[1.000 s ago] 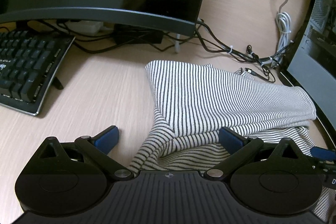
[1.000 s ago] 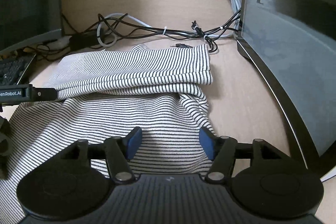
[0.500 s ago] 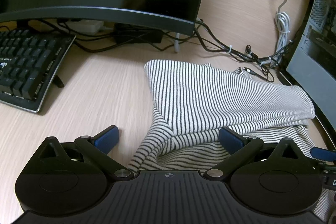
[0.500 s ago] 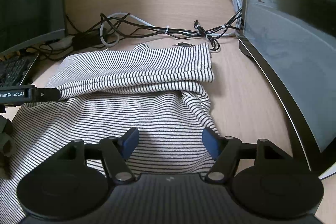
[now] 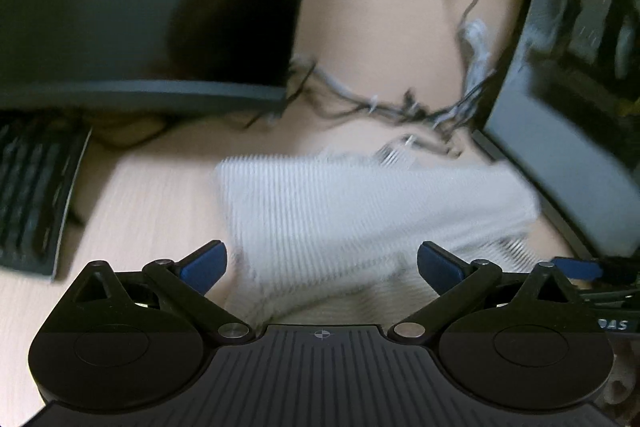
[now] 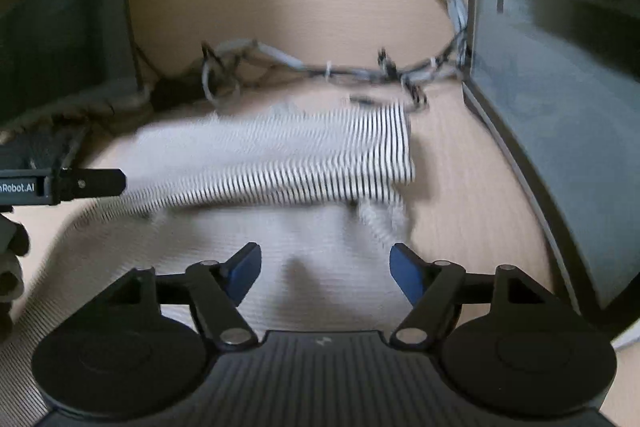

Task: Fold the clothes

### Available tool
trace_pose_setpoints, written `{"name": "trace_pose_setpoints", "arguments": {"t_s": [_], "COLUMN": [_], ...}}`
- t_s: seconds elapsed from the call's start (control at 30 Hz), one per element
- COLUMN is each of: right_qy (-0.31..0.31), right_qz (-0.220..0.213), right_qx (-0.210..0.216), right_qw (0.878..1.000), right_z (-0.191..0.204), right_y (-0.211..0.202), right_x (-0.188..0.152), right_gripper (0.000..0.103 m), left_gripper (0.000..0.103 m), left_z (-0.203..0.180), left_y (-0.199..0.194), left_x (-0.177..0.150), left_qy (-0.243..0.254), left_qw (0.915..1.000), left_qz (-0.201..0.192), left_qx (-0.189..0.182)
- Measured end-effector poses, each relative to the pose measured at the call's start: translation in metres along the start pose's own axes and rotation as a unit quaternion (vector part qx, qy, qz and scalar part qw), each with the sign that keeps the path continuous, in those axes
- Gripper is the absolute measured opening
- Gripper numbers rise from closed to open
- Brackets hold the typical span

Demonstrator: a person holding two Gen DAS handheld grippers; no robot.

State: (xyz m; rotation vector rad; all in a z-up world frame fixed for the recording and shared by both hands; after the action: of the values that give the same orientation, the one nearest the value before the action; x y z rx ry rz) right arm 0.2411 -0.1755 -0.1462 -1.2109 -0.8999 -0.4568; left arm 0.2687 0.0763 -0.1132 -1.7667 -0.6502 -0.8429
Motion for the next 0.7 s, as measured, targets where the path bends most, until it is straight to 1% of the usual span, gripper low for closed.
{"name": "trace_pose_setpoints", "arguments": {"t_s": [0.07,0.1,0.17,0.2,0.23,0.3,0.37,0.4,0.43,0.5,0.57,0.6,0.7], "right_qy": [0.002,0.004,0.007,0.002,-0.006,-0.022,-0.023,-0.021,-0.024,-0.034,-0.035,-0.034,-0.031], "right_qz": [-0.018,-0.023,-0.028,-0.028,-0.024,0.006,0.041,0.06,0.063,0.053,0.053,0.055,0.056], "right_qx": [0.0,-0.001,0.0,0.0,0.0,-0.003,-0.011,-0.015,-0.016,-0.014,-0.013,-0.013,-0.016], "right_qw": [1.0,1.0,1.0,1.0,1.0,1.0,0.999,0.998,0.998,0.998,0.998,0.998,0.998], "right_z": [0.001,0.002,0.004,0.004,0.002,0.001,-0.006,-0.01,-0.012,-0.013,-0.013,-0.013,-0.014], "right_y": [-0.003,-0.002,0.007,0.014,0.021,0.043,0.061,0.07,0.072,0.071,0.071,0.071,0.069], "right_x": [0.019,0.03,0.049,0.056,0.061,0.059,0.045,0.036,0.031,0.025,0.025,0.025,0.029], "right_gripper": [0.043,0.043,0.043,0.042,0.043,0.043,0.042,0.042,0.042,0.042,0.042,0.042,0.042], "left_gripper": [0.103,0.102,0.092,0.079,0.073,0.072,0.071,0.068,0.067,0.067,0.067,0.067,0.069], "left_z": [-0.005,-0.007,-0.01,-0.011,-0.012,-0.01,-0.002,0.003,0.005,0.009,0.014,0.019,0.033], "left_y": [0.002,0.006,0.016,0.022,0.029,0.039,0.046,0.047,0.047,0.047,0.048,0.049,0.046], "left_x": [0.011,0.013,0.016,0.016,0.015,0.01,0.002,-0.002,-0.003,-0.007,-0.009,-0.009,-0.005], "left_qy": [-0.007,-0.011,-0.017,-0.014,-0.009,-0.002,-0.009,-0.013,-0.008,0.002,0.013,0.01,-0.021], "left_qw": [0.9999,0.9998,0.9994,0.9993,0.999,0.9986,0.9978,0.9974,0.9973,0.9973,0.997,0.9967,0.9959], "left_qz": [-0.001,0.006,0.019,0.029,0.039,0.052,0.066,0.071,0.072,0.073,0.076,0.076,0.078], "left_qx": [-0.011,-0.015,-0.022,-0.02,-0.018,-0.007,0.002,0.005,0.005,0.004,0.015,0.025,0.042]}}
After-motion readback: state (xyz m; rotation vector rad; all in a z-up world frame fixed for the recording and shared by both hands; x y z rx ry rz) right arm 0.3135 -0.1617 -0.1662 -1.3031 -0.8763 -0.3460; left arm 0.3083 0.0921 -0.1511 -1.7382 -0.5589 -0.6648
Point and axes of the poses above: each gripper's, at about its wrist camera, not at the fingertips, and y roughly the way its jaws point, z to its left, x to its top, the point moved 8 cm from there along y, roughly the way its jaws point, and after that the axes turned 2 degrees about -x, right-handed, at the moved point
